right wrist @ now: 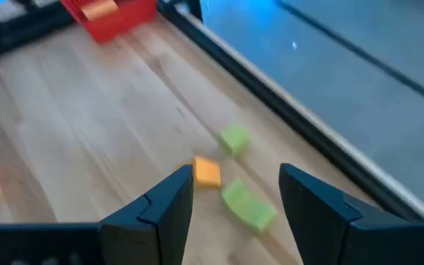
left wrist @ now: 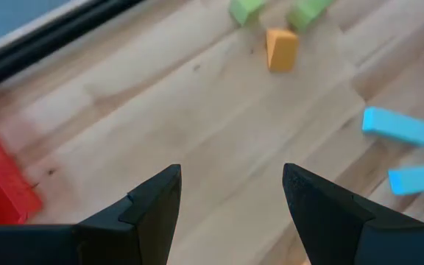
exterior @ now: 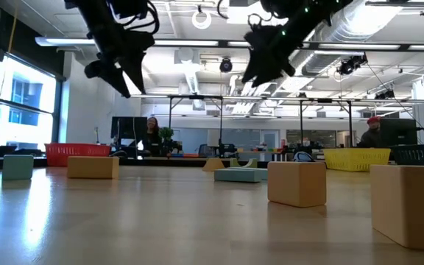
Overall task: Sort & place blocks by color
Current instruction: Put the blue block into the black bin
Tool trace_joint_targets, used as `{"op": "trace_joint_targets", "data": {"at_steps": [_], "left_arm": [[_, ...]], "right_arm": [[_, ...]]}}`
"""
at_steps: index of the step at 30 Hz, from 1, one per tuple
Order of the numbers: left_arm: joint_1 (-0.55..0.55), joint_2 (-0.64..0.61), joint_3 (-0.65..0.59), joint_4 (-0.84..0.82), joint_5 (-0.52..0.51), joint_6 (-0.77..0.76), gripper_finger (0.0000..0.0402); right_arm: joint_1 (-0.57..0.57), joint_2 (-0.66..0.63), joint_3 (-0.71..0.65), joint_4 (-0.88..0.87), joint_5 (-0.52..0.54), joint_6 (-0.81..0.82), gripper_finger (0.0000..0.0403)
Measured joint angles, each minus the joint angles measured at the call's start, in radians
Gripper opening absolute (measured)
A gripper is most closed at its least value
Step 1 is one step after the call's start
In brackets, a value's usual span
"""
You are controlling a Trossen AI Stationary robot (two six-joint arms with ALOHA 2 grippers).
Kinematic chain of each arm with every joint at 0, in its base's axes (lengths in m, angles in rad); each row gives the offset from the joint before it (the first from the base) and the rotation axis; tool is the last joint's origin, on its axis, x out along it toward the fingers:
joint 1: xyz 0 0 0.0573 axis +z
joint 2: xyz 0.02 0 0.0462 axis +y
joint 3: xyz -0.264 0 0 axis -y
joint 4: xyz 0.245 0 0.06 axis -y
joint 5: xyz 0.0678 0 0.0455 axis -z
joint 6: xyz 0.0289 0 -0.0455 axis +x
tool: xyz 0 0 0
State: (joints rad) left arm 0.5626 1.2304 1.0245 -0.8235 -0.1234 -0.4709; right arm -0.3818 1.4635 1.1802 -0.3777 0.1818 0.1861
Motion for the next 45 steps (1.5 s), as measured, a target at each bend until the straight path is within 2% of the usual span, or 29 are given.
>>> {"op": "trace_joint_targets", "data": {"at_steps": [7, 12, 18, 22, 29, 45], "left_arm": [[-0.011, 0.0, 0.0, -0.057, -0.001, 0.084, 0.0223], [0.025, 0.0, 0.0, -0.062, -0.033, 0.189, 0.0223], [0.091, 0.0, 0.0, -0.079, -0.046, 0.285, 0.0223], [0.126, 0.0, 0.0, -0.091, -0.045, 0.348, 0.0223], [0.156, 0.0, 0.0, -0.11, -0.045, 0.354, 0.0223], [0.157, 0.0, 0.0, -0.172, -0.041, 0.396, 0.0223]], "right_arm": [[0.072, 0.015, 0.142, -0.083, 0.027, -0.012, 0.0188], [0.146, 0.106, 0.292, -0.133, 0.086, -0.059, 0.0188], [0.18, 0.255, 0.493, -0.371, 0.104, 0.087, 0.0188], [0.209, 0.339, 0.566, -0.532, 0.096, 0.191, 0.0188], [0.262, 0.424, 0.556, -0.659, 0.035, 0.351, 0.0188], [0.356, 0.567, 0.524, -0.673, 0.026, 0.572, 0.0188]]}}
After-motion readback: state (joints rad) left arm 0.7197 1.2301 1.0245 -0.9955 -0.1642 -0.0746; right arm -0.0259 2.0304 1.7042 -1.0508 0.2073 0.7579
